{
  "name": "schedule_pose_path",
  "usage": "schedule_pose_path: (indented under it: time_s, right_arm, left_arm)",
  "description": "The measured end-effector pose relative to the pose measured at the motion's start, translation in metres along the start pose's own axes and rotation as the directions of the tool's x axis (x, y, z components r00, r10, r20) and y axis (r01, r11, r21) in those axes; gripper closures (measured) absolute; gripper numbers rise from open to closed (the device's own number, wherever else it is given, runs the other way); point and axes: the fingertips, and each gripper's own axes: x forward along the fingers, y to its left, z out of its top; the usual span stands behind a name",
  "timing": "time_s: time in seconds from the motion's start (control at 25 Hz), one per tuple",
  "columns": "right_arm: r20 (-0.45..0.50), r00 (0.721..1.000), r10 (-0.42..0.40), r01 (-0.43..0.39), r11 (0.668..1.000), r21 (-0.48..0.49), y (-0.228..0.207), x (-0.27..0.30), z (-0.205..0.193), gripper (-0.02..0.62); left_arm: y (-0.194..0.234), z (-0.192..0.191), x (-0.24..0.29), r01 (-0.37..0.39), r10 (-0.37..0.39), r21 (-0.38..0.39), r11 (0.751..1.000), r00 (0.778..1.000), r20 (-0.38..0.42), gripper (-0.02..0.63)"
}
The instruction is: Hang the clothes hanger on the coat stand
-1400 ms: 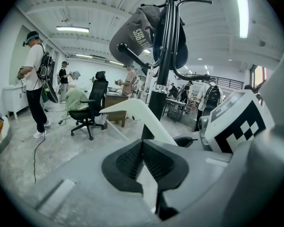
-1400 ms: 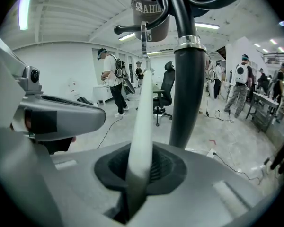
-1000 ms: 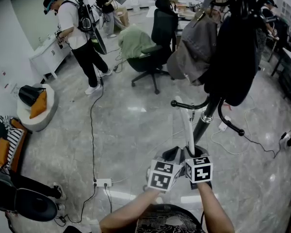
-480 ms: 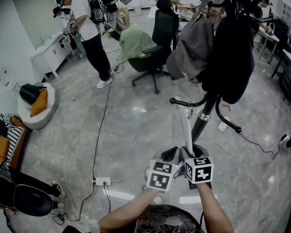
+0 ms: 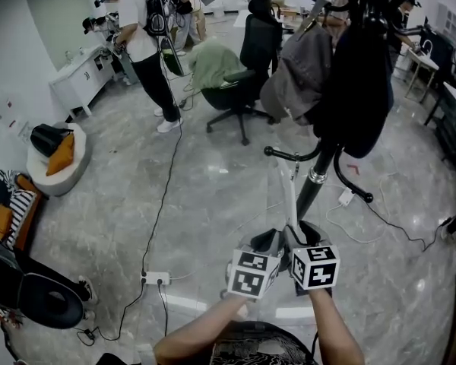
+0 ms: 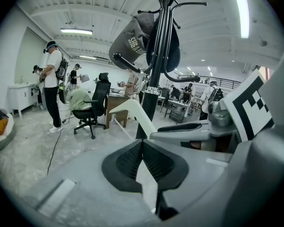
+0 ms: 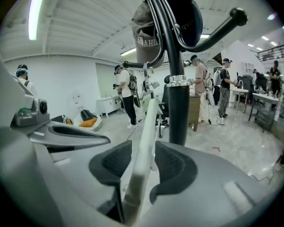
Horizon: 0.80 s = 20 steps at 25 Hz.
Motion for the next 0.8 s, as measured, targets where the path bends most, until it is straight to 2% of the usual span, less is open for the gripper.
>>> schedule_pose_path:
  time_s: [0.8]
  right_arm:
    - [0.082, 0.993, 0.082, -0.08, 0.996, -0.029, 0.021, -0.062, 0.015, 0.471]
  left_arm:
    - [-0.036, 0.006, -0.024, -0.009, 0.009, 0.001, 1.0, 0.999, 0.05, 0.601]
